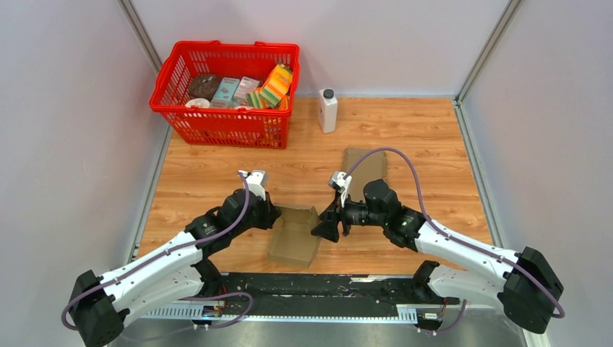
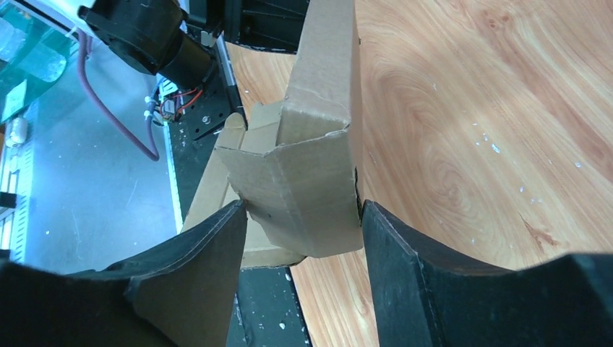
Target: Fold the paper box
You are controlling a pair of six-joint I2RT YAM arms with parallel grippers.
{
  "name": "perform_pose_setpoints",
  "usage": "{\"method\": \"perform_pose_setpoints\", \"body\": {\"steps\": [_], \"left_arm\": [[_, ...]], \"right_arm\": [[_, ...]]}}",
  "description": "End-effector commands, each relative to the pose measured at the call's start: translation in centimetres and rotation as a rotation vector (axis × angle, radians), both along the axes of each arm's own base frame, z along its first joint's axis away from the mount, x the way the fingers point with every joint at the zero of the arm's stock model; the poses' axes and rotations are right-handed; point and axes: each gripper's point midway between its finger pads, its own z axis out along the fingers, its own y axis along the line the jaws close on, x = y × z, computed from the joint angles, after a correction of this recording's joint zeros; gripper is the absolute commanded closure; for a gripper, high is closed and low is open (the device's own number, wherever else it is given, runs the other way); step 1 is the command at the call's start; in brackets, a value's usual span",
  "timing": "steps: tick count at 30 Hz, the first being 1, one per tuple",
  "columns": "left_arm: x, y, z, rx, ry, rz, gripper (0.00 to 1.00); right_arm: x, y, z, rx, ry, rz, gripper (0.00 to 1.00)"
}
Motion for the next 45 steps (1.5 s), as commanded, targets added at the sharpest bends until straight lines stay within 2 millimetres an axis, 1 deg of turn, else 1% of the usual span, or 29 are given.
{"method": "perform_pose_setpoints", "body": {"steps": [1,3,4,6,7,8,9,10,12,13,14,15,16,18,19,20,21,22,23,24,25,26,27,28,34,35,36,39,45], "left_arm": [[0.6,-0.4,1.9,-0.016,-0.034,-0.002,1.0],[0.7,-0.4,2.0,-0.015,-0.036,-0.004,1.0],[0.7,-0.4,2.0,-0.012,-0.037,-0.001,1.0],[0.9,-0.2,1.9,-0.002,-0.04,0.009,1.0],[1.0,-0.1,1.6,0.007,-0.038,0.017,1.0],[1.3,0.2,1.6,0.018,-0.047,0.033,1.0],[1.5,0.3,1.5,0.03,-0.054,0.039,1.0],[1.7,0.5,1.3,0.044,-0.055,0.05,1.0],[2.4,1.1,1.2,0.076,-0.082,0.082,1.0],[2.7,1.3,0.8,0.092,-0.085,0.096,1.0],[3.4,1.7,1.0,0.101,-0.111,0.131,1.0],[3.7,1.9,1.0,0.113,-0.122,0.144,1.0],[3.9,2.2,0.5,0.131,-0.125,0.162,1.0],[4.9,2.9,0.7,0.147,-0.161,0.222,1.0],[5.0,3.3,0.1,0.162,-0.161,0.239,1.0],[5.6,3.6,0.5,0.152,-0.19,0.276,1.0],[5.7,3.7,0.3,0.153,-0.196,0.29,1.0],[5.9,4.1,-0.2,0.168,-0.198,0.309,1.0],[6.1,4.0,0.0,0.156,-0.211,0.318,1.0],[6.3,4.1,-0.2,0.159,-0.215,0.328,1.0],[6.4,4.4,-0.6,0.168,-0.225,0.345,1.0],[6.5,4.7,-0.9,0.184,-0.229,0.354,1.0],[6.7,4.7,-1.0,0.181,-0.242,0.365,1.0],[6.9,4.9,-1.6,0.19,-0.251,0.377,1.0],[7.5,5.2,-3.5,0.274,-0.288,0.399,1.0],[7.5,5.2,-3.6,0.285,-0.292,0.395,1.0],[7.5,5.0,-3.8,0.289,-0.292,0.392,1.0],[7.6,4.8,-4.4,0.297,-0.282,0.393,1.0],[7.6,4.6,-5.1,0.317,-0.275,0.388,1.0]], "right_arm": [[1.7,1.3,2.8,0.06,-0.093,-0.089,0.37],[2.1,1.4,2.9,0.065,-0.112,-0.124,0.37],[3.0,1.2,2.6,0.052,-0.125,-0.18,0.38],[3.3,1.4,2.6,0.052,-0.143,-0.212,0.39],[4.3,1.1,2.4,0.04,-0.155,-0.274,0.4],[4.5,1.1,2.2,0.033,-0.158,-0.294,0.41],[4.6,1.3,2.4,0.047,-0.172,-0.297,0.42],[5.7,1.0,1.9,0.025,-0.186,-0.367,0.44],[6.4,1.2,1.7,0.023,-0.207,-0.4,0.49],[7.3,1.0,0.9,-0.005,-0.214,-0.449,0.51],[7.7,1.0,0.6,-0.012,-0.218,-0.476,0.54],[8.0,1.3,0.7,0.002,-0.228,-0.492,0.54],[8.9,0.9,-0.1,-0.021,-0.234,-0.554,0.54],[9.3,1.4,-0.1,-0.007,-0.242,-0.586,0.56],[9.9,1.1,-0.9,-0.029,-0.244,-0.629,0.56],[10.1,1.4,-0.6,-0.008,-0.245,-0.643,0.57],[10.4,1.4,-1.7,-0.028,-0.235,-0.67,0.57],[10.6,1.4,-2.0,-0.028,-0.231,-0.699,0.57],[11.0,1.5,-1.9,-0.008,-0.229,-0.722,0.57],[11.2,1.6,-3.0,-0.03,-0.227,-0.737,0.57],[11.5,1.6,-3.1,-0.03,-0.224,-0.753,0.57],[11.6,1.8,-3.2,-0.023,-0.228,-0.762,0.57],[11.7,2.0,-4.0,-0.038,-0.227,-0.76,0.57],[11.9,2.1,-4.1,-0.04,-0.232,-0.76,0.56],[12.2,3.1,-4.8,-0.023,-0.248,-0.744,0.55],[12.6,3.6,-4.4,-0.021,-0.265,-0.734,0.54],[12.6,4.1,-5.4,-0.046,-0.264,-0.712,0.53],[12.6,4.9,-6.0,-0.061,-0.267,-0.685,0.52],[12.8,5.2,-6.7,-0.069,-0.275,-0.67,0.53]]}}
